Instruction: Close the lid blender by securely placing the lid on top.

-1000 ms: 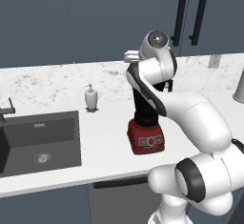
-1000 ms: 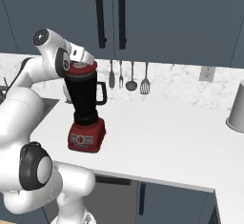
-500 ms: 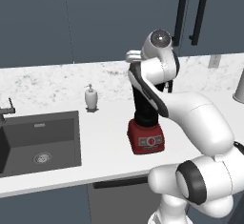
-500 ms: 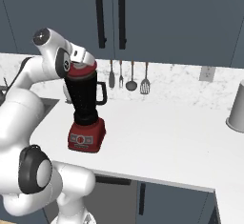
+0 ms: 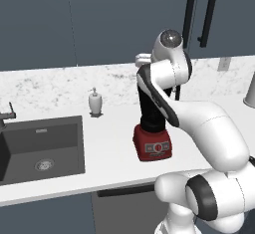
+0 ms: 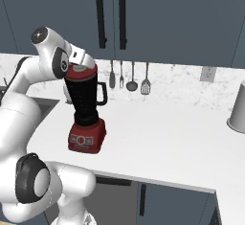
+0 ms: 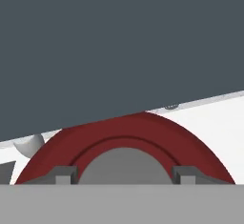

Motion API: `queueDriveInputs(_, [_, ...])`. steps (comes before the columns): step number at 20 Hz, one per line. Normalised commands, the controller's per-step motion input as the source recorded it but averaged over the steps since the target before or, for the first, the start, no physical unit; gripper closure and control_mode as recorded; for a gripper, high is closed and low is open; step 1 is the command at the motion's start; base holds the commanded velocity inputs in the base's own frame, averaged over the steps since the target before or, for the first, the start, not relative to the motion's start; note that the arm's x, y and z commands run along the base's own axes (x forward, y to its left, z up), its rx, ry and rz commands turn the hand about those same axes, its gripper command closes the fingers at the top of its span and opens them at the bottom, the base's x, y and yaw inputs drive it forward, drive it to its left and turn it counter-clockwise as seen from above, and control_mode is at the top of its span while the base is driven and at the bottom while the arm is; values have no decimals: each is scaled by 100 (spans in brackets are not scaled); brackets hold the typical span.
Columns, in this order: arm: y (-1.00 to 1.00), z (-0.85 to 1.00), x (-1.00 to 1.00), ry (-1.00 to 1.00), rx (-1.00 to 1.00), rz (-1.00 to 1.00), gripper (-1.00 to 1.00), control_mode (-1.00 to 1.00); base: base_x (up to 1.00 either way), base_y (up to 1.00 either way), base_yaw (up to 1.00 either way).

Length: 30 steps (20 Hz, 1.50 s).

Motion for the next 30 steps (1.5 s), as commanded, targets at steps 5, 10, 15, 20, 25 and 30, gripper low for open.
queueDriveInputs(5, [-1,3,-4,3,0,-5,100,-100,0,0,0])
queueDriveInputs(10, [0,-15,2,5,0,0,100,-100,0,0,0])
queueDriveInputs(15, [0,-29,8,1,1,0,100,-100,0,0,0])
queueDriveInputs(20, [0,-60,0,-5,3,0,100,-100,0,0,0])
queueDriveInputs(25, [0,-45,0,0,1,0,100,-100,0,0,0])
queueDriveInputs(30, [0,-41,0,0,0,0,-100,-100,0,0,0])
